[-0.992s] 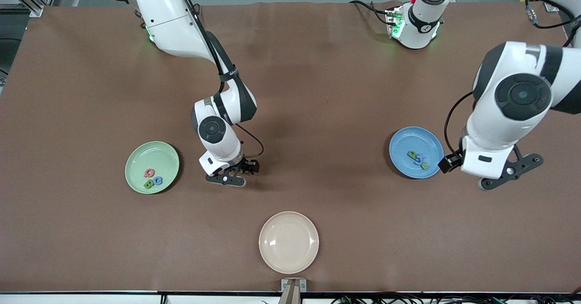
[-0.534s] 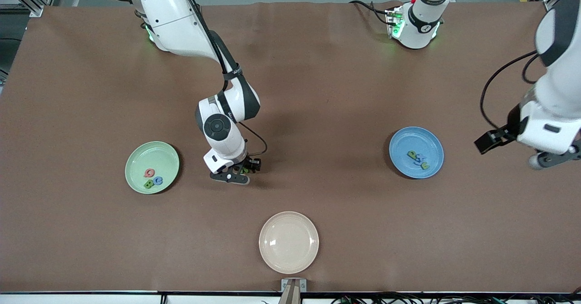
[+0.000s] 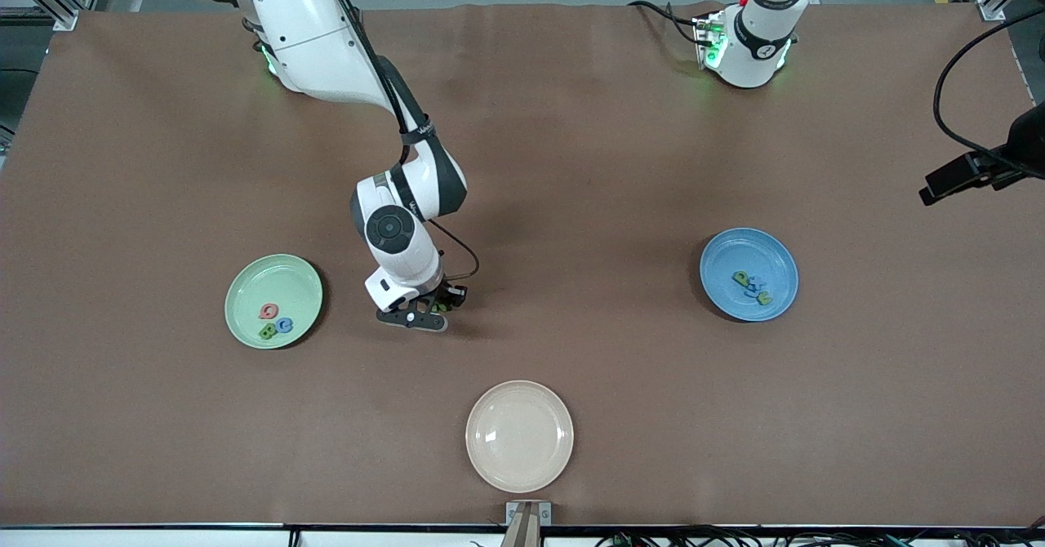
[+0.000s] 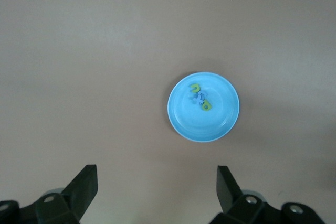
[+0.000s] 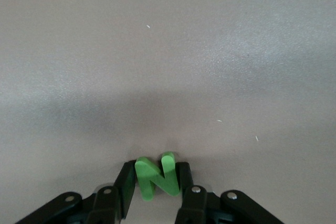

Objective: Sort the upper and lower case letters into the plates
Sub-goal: 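Grasp the N with the right gripper while the left gripper retracts to rest, then place the green N on the green plate with the right gripper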

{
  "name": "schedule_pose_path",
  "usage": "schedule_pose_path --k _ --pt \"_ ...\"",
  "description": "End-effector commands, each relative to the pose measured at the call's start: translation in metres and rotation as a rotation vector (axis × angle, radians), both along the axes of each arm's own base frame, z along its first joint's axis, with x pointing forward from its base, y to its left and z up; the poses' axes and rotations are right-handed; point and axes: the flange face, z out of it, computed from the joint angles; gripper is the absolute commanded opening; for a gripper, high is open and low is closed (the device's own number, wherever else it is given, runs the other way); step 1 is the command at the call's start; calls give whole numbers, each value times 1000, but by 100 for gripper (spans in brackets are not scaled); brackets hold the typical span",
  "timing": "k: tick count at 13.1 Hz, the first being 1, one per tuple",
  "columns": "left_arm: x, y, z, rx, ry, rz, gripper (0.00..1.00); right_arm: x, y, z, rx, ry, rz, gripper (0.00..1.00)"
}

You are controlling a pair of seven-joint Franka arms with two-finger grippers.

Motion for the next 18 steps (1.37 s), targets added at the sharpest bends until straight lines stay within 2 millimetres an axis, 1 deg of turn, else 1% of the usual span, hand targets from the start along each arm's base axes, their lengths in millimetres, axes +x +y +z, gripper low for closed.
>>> schedule_pose_path --k 1,4,6,7,8,9,10,11,12,14,16,18 --pt "-20 -10 4 -13 -6 -39 100 -5 0 -2 6 -1 -13 29" --pt "-22 -21 8 -8 -14 -86 100 -2 -6 2 5 7 -18 16" --pt "-22 -24 9 -6 -16 -94 100 2 -12 14 4 13 -23 11" --pt "-22 -24 9 -6 -16 -94 100 6 -21 23 -15 39 -23 10" --pt "-22 -25 10 -3 -17 -97 100 13 -37 34 -35 52 -26 8" --pt "-23 -27 10 -2 -19 -102 100 16 -48 46 -44 65 6 8" --pt "-24 -28 12 0 -22 -103 100 21 -64 55 -56 80 32 8" --pt "-24 -29 12 3 -21 -103 100 28 -80 70 -59 83 49 8" --pt "-24 -32 11 5 -20 -99 100 32 -98 80 -65 100 77 8" --pt "-24 -32 13 5 -23 -97 100 41 -133 95 -65 113 125 8" --pt "-24 -36 14 5 -26 -106 100 52 -173 98 -58 122 168 8" --pt "-22 -34 14 7 -34 -103 100 60 -213 96 -53 127 213 9"
